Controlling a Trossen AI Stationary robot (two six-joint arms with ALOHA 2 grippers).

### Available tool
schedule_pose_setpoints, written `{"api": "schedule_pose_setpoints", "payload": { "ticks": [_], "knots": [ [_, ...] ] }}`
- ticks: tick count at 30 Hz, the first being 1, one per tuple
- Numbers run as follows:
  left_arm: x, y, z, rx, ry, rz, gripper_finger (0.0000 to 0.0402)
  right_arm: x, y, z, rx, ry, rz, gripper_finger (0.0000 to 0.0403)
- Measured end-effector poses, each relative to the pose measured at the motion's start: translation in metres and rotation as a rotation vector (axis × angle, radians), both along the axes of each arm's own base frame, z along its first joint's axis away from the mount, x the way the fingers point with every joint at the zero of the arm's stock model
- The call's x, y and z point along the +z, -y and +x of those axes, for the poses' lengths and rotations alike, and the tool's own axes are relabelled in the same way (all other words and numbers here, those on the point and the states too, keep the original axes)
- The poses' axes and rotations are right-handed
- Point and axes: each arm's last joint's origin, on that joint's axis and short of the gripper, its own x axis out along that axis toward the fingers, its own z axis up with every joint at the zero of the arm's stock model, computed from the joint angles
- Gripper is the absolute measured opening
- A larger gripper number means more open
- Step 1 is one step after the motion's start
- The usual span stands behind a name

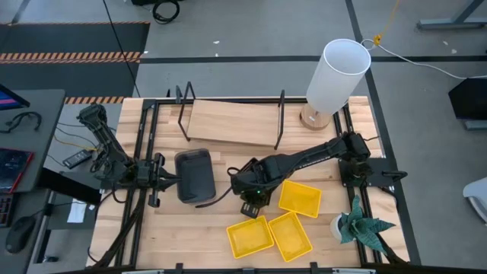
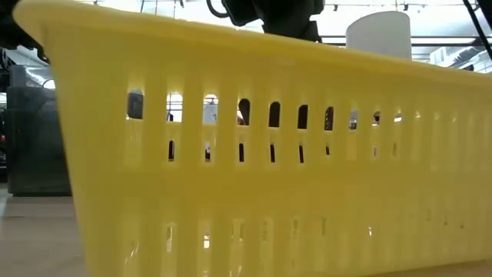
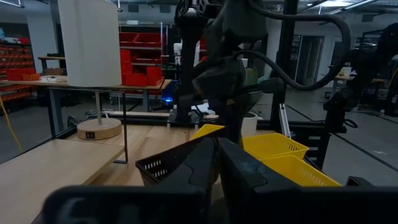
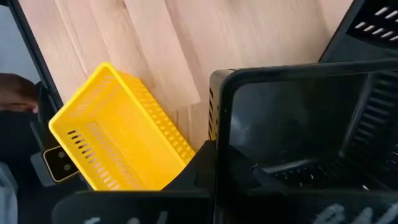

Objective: Stack baskets on shelf by color
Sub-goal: Stack the top black basket on top of the bottom black stacked baskets

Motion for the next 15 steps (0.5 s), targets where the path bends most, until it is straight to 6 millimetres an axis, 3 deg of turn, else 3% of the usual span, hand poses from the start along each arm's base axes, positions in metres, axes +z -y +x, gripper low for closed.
{"api": "schedule_pose_setpoints", "payload": {
  "ticks": [10, 15],
  "knots": [
    [0.000, 0.000, 0.000, 0.000, 0.000, 0.000, 0.0031, 0.001, 0.008, 0.002, 0.035, 0.007, 0.003, 0.0010],
    [0.000, 0.000, 0.000, 0.000, 0.000, 0.000, 0.0036, 0.015, 0.013, 0.002, 0.100, 0.034, -0.030, 0.0010]
  ]
}}
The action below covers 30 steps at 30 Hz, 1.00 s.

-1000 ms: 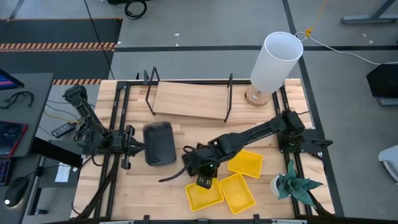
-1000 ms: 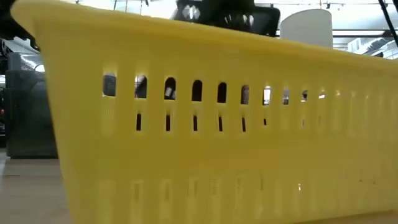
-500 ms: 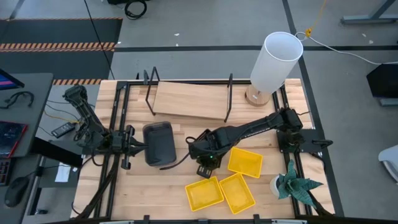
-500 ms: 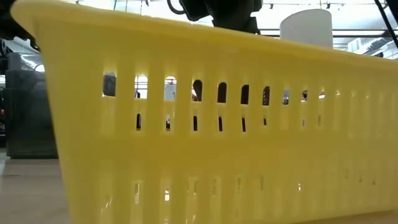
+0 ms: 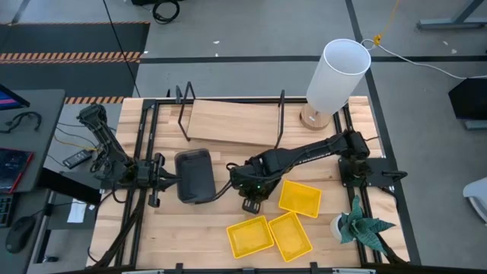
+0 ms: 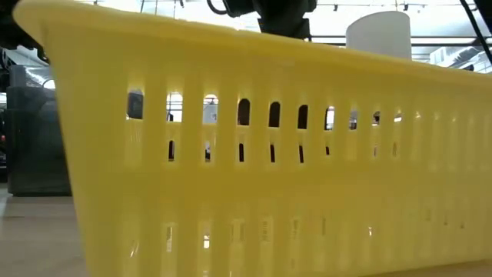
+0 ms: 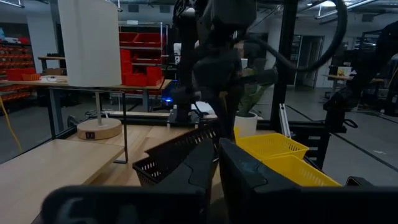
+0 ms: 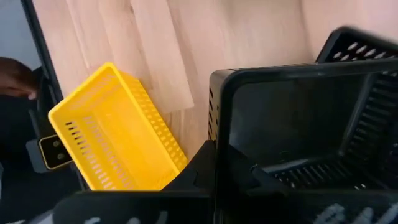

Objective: Stack baskets on shelf by color
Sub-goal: Stack the top black basket on top of the bottom black stacked baskets

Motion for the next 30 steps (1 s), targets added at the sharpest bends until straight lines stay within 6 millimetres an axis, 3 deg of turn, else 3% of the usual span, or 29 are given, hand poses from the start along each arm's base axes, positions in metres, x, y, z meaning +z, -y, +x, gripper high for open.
{"api": "schedule_pose_setpoints", "payload": {
  "ticks": [5, 11, 23, 30],
  "knots": [
    [0.000, 0.000, 0.000, 0.000, 0.000, 0.000, 0.0029, 0.011, 0.003, 0.000, 0.013, 0.019, -0.022, 0.0010],
    [0.000, 0.000, 0.000, 0.000, 0.000, 0.000, 0.0023, 0.010, 0.006, -0.004, 0.040, -0.024, -0.042, 0.0010],
    [0.000, 0.000, 0.000, 0.000, 0.000, 0.000, 0.0036, 0.006, -0.005, -0.023, 0.683, -0.084, -0.320, 0.0009],
    [0.000, 0.000, 0.000, 0.000, 0.000, 0.000, 0.0026, 0.005, -0.018, -0.031, 0.804, -0.116, -0.394, 0.0009]
  ]
}}
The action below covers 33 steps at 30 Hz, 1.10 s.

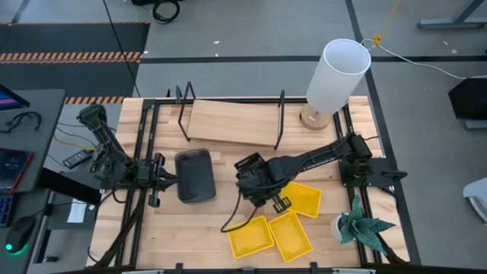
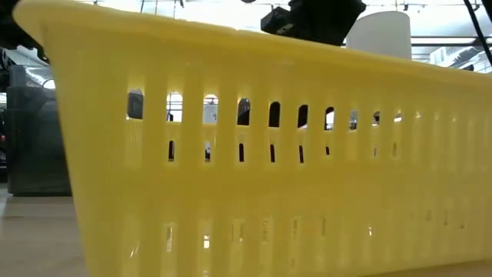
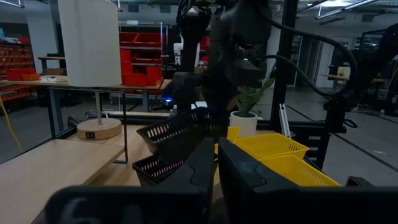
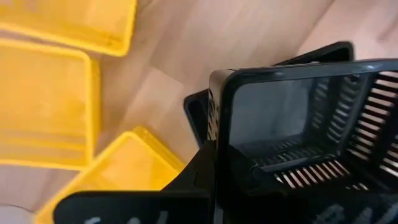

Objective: Stack baskets on shelf by color
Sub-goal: Stack the top black basket on top of the bottom black stacked baskets

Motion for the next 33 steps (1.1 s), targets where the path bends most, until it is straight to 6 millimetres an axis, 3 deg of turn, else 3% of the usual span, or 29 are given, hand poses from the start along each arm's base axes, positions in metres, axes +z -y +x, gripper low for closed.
{"api": "schedule_pose_setpoints", "payload": {
  "ticks": [6, 21, 33],
  "knots": [
    [0.000, 0.000, 0.000, 0.000, 0.000, 0.000, 0.0029, -0.012, -0.005, -0.005, 0.163, -0.045, -0.058, 0.0009],
    [0.000, 0.000, 0.000, 0.000, 0.000, 0.000, 0.0025, -0.042, -0.001, -0.010, 0.187, -0.096, -0.127, 0.0014],
    [0.000, 0.000, 0.000, 0.000, 0.000, 0.000, 0.0033, -0.049, -0.002, -0.007, 0.177, -0.060, -0.161, 0.0092]
  ]
}}
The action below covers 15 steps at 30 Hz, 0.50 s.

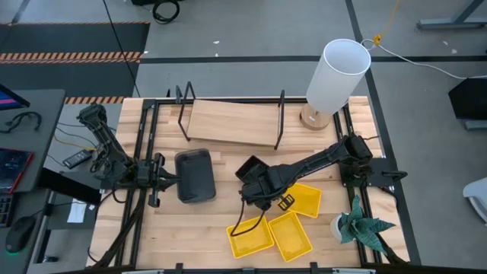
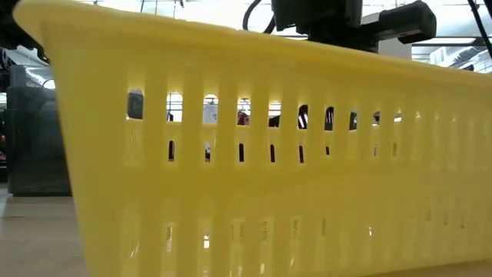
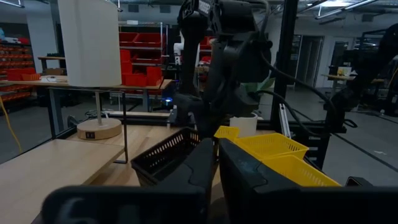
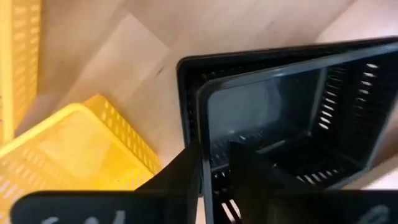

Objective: Stack baskets on shelf by color
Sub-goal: Stack the top black basket on top of the bottom black stacked baskets

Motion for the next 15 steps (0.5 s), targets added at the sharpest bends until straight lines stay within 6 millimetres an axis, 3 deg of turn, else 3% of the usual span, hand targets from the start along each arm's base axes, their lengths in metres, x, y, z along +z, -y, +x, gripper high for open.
{"api": "schedule_pose_setpoints", "payload": {
  "ticks": [15],
  "knots": [
    [-0.0001, 0.0000, 0.0000, 0.000, 0.000, 0.000, 0.0029, 0.0052, -0.0037, 0.0018, -0.171, 0.057, 0.061, 0.0139]
  ]
}}
